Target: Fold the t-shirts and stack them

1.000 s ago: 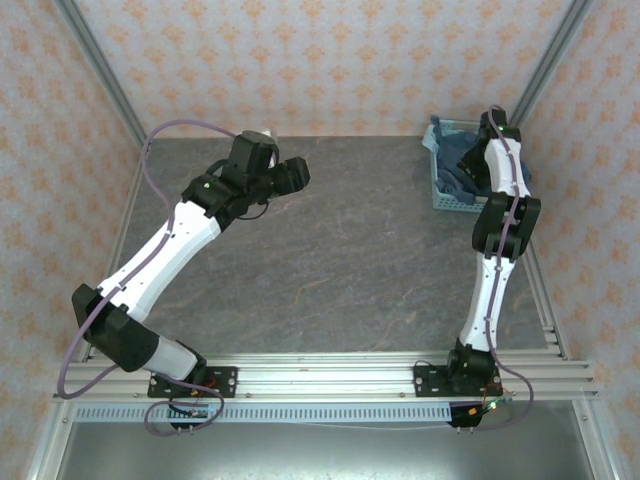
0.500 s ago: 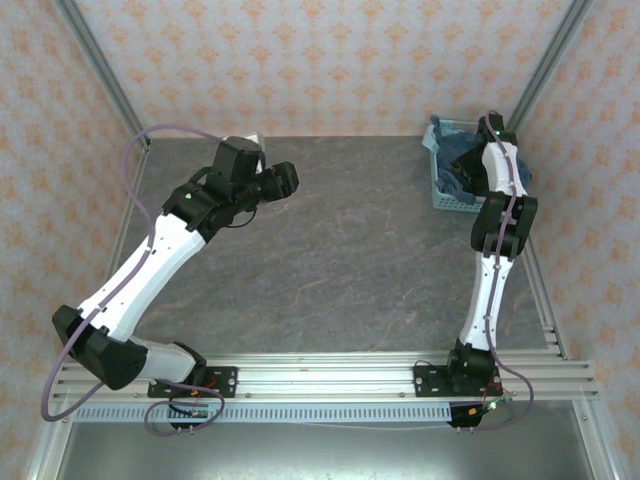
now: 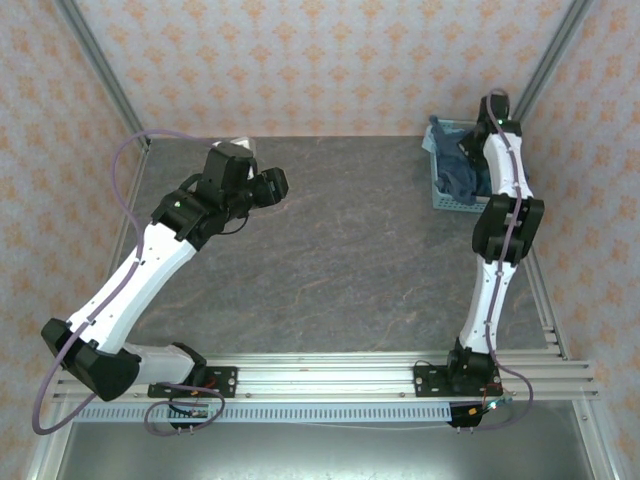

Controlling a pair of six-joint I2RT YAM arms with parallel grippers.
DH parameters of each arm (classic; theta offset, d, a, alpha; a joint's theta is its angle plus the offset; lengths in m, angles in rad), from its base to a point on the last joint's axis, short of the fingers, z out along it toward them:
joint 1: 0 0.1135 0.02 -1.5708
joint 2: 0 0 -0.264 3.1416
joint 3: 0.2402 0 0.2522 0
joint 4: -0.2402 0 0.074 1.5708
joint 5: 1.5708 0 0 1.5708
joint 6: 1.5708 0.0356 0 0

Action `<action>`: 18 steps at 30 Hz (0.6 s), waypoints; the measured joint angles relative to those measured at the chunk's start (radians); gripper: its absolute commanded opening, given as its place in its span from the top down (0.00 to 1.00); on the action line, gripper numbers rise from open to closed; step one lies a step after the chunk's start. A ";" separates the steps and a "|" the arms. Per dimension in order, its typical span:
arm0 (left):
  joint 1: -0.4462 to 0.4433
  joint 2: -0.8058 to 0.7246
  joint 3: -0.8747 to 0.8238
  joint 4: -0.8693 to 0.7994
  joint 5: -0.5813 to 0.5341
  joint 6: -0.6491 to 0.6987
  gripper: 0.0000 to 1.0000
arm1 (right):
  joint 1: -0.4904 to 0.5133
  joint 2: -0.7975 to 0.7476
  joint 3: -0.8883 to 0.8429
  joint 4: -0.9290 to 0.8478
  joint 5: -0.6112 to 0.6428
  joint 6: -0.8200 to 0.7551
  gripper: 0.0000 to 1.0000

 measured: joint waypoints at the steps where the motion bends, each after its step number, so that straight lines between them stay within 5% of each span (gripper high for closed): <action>1: 0.001 0.000 -0.004 0.000 0.000 0.000 0.41 | 0.013 -0.050 0.002 0.013 0.019 -0.007 1.00; 10: 0.009 0.035 -0.011 0.004 0.005 0.000 0.41 | 0.157 -0.416 0.053 0.153 0.101 -0.081 1.00; 18: 0.027 0.039 -0.011 -0.019 -0.085 -0.005 0.38 | 0.364 -0.502 0.151 0.234 0.059 -0.172 1.00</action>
